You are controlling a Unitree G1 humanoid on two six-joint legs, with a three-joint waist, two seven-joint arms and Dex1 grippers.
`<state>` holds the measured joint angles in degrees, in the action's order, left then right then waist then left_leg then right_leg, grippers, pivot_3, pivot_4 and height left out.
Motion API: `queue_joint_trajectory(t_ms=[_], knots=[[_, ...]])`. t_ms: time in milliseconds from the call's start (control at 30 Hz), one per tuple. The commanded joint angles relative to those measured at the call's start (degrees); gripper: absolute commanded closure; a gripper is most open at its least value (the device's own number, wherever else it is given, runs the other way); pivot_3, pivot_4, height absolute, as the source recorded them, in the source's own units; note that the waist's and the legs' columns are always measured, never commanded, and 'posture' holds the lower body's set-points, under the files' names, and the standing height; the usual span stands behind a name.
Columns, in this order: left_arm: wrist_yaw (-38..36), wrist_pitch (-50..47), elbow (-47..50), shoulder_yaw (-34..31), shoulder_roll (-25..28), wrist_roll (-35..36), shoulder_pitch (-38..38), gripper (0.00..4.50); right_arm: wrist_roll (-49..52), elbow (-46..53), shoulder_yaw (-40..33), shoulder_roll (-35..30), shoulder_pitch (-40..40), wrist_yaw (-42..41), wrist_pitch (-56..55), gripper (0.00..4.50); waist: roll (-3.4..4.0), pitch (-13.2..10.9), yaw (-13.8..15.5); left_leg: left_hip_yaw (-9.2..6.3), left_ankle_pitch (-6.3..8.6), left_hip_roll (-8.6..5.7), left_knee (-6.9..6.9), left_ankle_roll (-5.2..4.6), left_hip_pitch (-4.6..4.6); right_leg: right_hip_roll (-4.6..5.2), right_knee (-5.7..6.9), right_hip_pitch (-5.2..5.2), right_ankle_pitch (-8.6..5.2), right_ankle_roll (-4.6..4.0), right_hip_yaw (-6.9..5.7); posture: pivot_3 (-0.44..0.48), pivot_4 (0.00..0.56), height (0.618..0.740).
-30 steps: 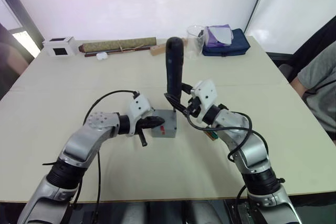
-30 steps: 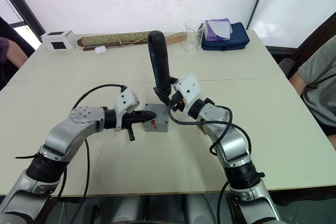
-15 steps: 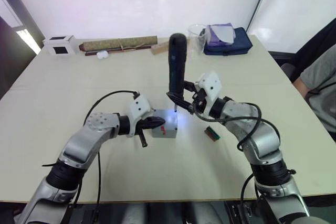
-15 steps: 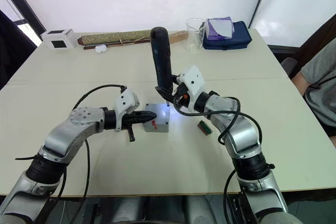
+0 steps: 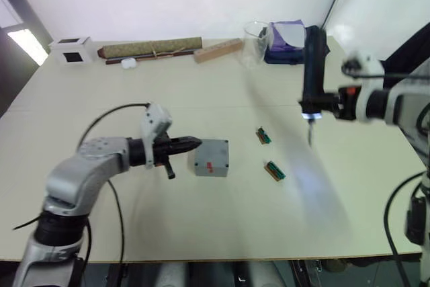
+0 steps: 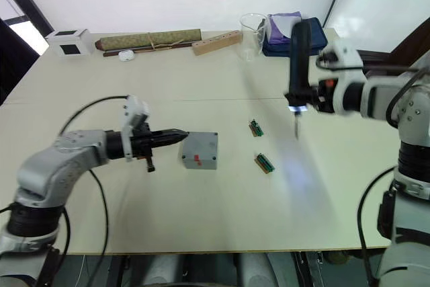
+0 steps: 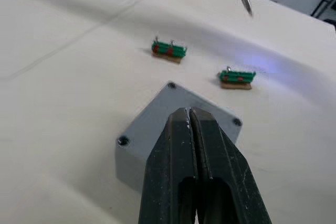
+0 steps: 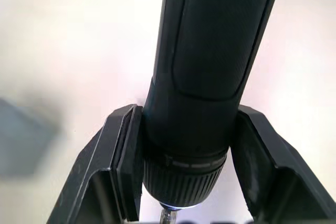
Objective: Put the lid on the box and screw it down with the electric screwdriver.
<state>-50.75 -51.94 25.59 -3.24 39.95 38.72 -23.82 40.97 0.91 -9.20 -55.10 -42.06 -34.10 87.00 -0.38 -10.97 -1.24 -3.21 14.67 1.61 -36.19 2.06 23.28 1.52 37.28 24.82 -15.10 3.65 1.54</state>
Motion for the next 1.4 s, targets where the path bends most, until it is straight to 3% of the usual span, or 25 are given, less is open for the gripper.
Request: queue_joint_trajectory(t_ms=[33,167,567,600,767,1067,1200,1367,1400], knots=[[-5.06,-2.88,5.84,-3.52,6.64,5.99,-0.24,4.5,-0.02,-1.08,1.24,-6.28,2.7,-3.97,1.85,2.39,0.05,-0.03,0.01,-0.04,0.01,0.03,0.01,-0.01,0.01,-0.05,0.04,0.04,-0.01,-0.01,-0.03,0.0,0.15,0.74],[-8.23,-2.16,8.38,-2.73,11.62,7.45,0.17,4.5,-1.42,-5.27,5.84,-11.04,6.52,-7.42,1.01,2.39,0.16,-0.1,0.16,-0.05,0.02,0.04,0.02,-0.03,-0.01,-0.08,0.05,0.06,-0.01,-0.02,-0.06,0.0,0.15,0.74],[-4.2,1.41,12.63,3.84,12.08,2.77,5.22,4.5,-5.67,-8.96,16.05,-12.61,7.74,-12.75,-2.66,2.39,0.13,-0.13,0.17,0.0,0.01,0.04,-0.2,-0.01,-0.01,-0.1,0.05,-0.02,0.02,0.03,0.01,0.0,0.15,0.74],[-3.84,1.35,12.75,3.55,12.18,2.75,5.38,4.5,-6.44,-9.33,16.83,-12.98,7.61,-13.37,-3.78,1.63,0.12,-0.13,0.22,-0.01,0.01,0.04,-0.2,-0.01,0.0,-0.1,0.05,-0.02,0.02,0.03,0.0,0.0,0.15,0.74],[-2.17,1.13,12.13,3.23,11.76,2.73,4.38,4.5,-9.62,-10.52,19.12,-13.8,5.86,-15.55,-7.51,0.05,0.09,-0.13,0.41,-0.07,0.02,0.04,-0.65,-0.02,0.0,-0.08,0.04,-0.25,0.02,0.03,-0.07,0.0,0.15,0.74],[1.46,4.03,2.04,0.31,11.49,-1.79,-0.76,4.5,-18.62,-6.27,19.99,-15.56,-4.48,-19.2,-23.25,0.05,0.18,-0.18,0.03,-0.02,0.02,0.01,-0.85,-0.02,0.02,-0.06,0.11,-0.26,0.12,0.2,-0.02,0.0,0.15,0.74],[3.18,6.82,-3.21,-0.58,10.94,-4.9,-1.5,4.5,-17.67,0.99,16.85,-10.05,-6.6,-19.66,-30.58,0.05,0.17,-0.19,0.0,-0.06,0.02,0.08,-0.8,-0.02,0.01,-0.14,0.15,-0.23,0.13,0.21,-0.05,0.0,0.15,0.74],[6.12,10.14,-6.8,2.06,8.48,-10.03,-0.67,4.5,-12.08,17.12,13.62,0.75,1.9,-19.09,-34.99,0.05,0.11,-0.18,0.53,-0.11,0.02,0.11,-0.83,-0.02,0.03,-0.15,0.22,-0.24,0.13,0.22,-0.07,0.0,0.15,0.74],[6.35,11.28,-7.13,3.62,7.69,-11.5,0.57,4.5,-12.1,21.85,16.11,3.19,5.81,-18.24,-36.07,0.05,0.11,-0.19,0.85,-0.11,0.02,0.09,-0.88,-0.01,0.08,-0.1,0.26,-0.24,0.14,0.22,-0.09,0.0,0.15,0.74]])
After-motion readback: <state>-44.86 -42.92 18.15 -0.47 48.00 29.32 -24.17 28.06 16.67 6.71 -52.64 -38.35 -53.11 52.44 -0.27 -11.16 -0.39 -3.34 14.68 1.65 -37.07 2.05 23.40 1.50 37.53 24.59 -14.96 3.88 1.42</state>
